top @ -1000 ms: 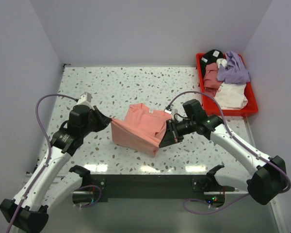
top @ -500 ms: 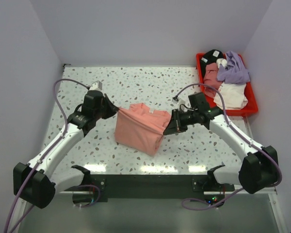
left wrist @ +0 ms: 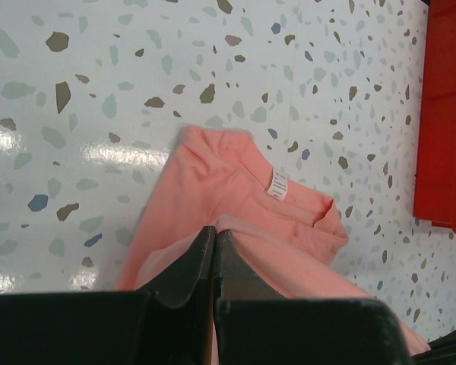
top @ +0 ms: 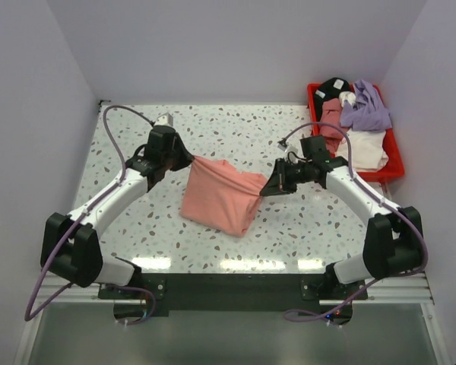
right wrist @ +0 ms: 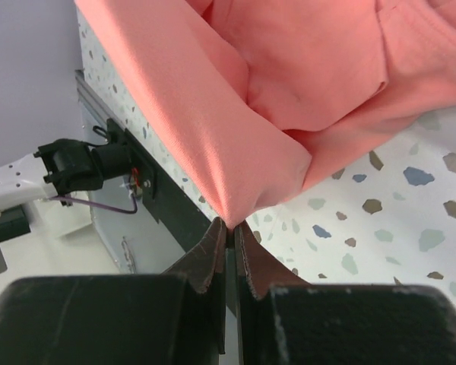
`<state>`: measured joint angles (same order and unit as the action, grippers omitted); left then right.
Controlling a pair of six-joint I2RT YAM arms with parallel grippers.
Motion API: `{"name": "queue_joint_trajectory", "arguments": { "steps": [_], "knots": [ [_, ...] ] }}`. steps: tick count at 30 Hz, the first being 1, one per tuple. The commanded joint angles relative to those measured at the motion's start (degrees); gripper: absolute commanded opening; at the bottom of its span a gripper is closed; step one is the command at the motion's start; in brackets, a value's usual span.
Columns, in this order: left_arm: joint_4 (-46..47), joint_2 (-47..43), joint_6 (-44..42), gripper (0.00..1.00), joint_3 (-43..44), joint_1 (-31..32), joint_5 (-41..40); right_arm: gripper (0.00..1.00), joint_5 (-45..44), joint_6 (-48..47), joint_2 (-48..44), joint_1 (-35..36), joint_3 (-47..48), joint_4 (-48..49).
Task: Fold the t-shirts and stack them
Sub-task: Fold the tshirt
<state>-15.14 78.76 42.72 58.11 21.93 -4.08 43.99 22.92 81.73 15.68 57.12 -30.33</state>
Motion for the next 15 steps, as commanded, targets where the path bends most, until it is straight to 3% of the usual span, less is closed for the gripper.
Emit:
{"name": "queue_joint_trajectory", "arguments": {
  "steps": [1,8,15],
  "knots": [
    [5.1,3.3,-2.6,0.00,4.9,-1.1,-6.8,0.00,-2.1,0.2,2.6,-1.4,1.9,0.6],
    [5.3,11.0,-3.3,0.00,9.4,-1.1,-6.8,0.00,-10.5,-0.9,7.5,-2.2,5.2,0.9],
    [5.7,18.3,-4.3,0.00,13.9,-1.1,-6.2,0.00,-11.8,-0.9,13.5,-3.0,7.9,2.7]
  ]
}}
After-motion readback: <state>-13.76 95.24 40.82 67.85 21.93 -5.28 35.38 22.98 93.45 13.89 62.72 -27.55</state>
